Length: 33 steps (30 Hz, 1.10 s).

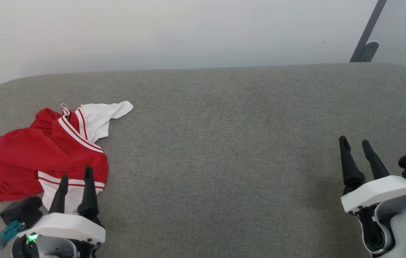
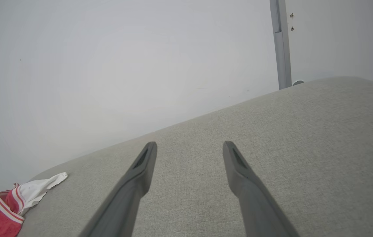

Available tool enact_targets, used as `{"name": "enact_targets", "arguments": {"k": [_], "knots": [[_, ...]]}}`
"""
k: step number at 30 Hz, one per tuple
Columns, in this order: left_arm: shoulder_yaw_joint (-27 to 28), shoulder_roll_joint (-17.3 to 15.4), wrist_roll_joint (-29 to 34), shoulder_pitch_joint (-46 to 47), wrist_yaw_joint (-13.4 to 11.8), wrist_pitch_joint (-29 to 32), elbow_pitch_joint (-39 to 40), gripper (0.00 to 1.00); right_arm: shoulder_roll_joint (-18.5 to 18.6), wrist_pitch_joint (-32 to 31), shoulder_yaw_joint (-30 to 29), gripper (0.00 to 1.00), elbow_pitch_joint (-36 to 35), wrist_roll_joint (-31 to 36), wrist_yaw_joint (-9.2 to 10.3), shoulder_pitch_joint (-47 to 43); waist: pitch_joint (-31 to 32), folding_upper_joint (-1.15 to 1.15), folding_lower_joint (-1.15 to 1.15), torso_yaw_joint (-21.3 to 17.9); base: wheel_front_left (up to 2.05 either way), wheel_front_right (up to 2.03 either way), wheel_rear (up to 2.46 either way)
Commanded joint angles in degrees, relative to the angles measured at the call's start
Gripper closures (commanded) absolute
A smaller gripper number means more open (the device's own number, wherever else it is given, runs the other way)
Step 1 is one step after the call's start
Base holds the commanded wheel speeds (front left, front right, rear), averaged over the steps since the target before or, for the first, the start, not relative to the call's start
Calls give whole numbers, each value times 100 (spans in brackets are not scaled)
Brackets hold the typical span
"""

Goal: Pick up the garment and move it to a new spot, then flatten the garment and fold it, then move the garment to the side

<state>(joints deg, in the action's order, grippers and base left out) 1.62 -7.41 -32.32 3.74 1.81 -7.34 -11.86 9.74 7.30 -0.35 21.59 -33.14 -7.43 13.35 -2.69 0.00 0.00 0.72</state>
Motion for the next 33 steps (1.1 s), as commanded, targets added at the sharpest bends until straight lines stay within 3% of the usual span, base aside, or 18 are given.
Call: {"name": "enact_targets", "arguments": {"k": [1, 10, 33], "knots": [[-63, -45, 204, -15, 31, -70, 49, 0, 56, 80, 26, 0, 18, 113, -7, 127, 1, 0, 0, 3, 0, 0, 0], [-130, -104, 664, -66, 29, -198, 16, 0, 134, 204, 85, 0, 44, 479, -7, 136, 2, 0, 0, 13, 0, 0, 0], [1, -75, 1703, -88, 360, -507, -103, 0, 205, 511, 16, 0, -58, 1142, -6, 163, -117, 0, 0, 5, 0, 0, 0]]}}
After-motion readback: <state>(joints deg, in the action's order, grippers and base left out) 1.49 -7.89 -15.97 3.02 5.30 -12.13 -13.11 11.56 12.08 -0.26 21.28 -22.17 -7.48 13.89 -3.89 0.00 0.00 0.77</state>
